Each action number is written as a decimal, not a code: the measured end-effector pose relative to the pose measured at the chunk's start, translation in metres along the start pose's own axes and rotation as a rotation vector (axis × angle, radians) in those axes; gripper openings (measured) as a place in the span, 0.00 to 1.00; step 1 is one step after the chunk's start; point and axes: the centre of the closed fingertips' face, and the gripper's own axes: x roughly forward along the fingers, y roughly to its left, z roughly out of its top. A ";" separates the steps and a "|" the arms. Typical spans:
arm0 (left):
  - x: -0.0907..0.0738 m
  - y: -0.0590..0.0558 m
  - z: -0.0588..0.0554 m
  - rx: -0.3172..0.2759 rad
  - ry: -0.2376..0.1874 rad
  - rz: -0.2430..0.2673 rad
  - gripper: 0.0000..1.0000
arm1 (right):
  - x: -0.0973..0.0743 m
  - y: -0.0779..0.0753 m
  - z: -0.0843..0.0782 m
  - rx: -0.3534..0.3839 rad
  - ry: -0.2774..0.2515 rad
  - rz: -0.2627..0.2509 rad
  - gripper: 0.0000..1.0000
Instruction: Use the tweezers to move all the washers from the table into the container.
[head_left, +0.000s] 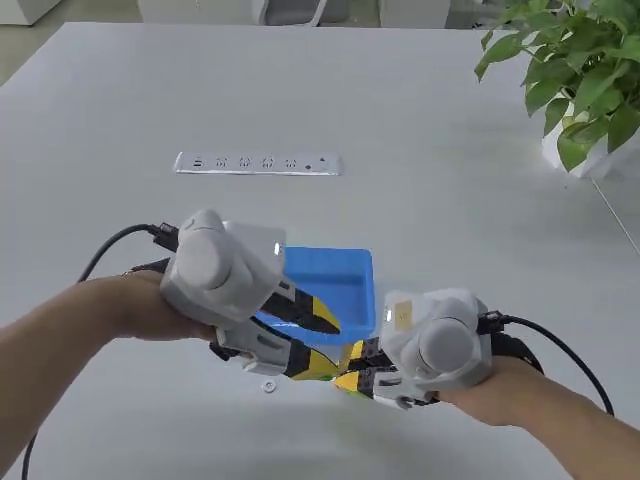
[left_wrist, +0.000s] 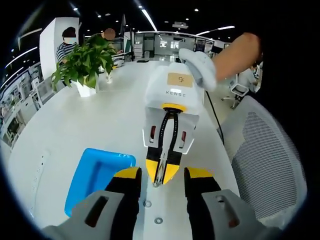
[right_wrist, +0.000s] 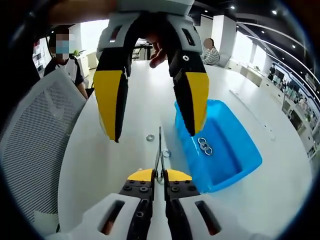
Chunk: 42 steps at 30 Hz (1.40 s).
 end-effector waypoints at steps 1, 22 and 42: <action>-0.001 0.000 0.001 -0.008 -0.006 0.009 0.45 | 0.000 0.000 0.000 0.001 0.000 0.000 0.07; -0.023 -0.001 -0.007 -0.133 -0.079 0.112 0.87 | -0.026 -0.002 0.018 -0.009 -0.002 -0.012 0.08; -0.045 -0.002 -0.016 -0.179 -0.102 0.187 0.99 | -0.057 -0.012 0.057 -0.058 -0.015 -0.001 0.08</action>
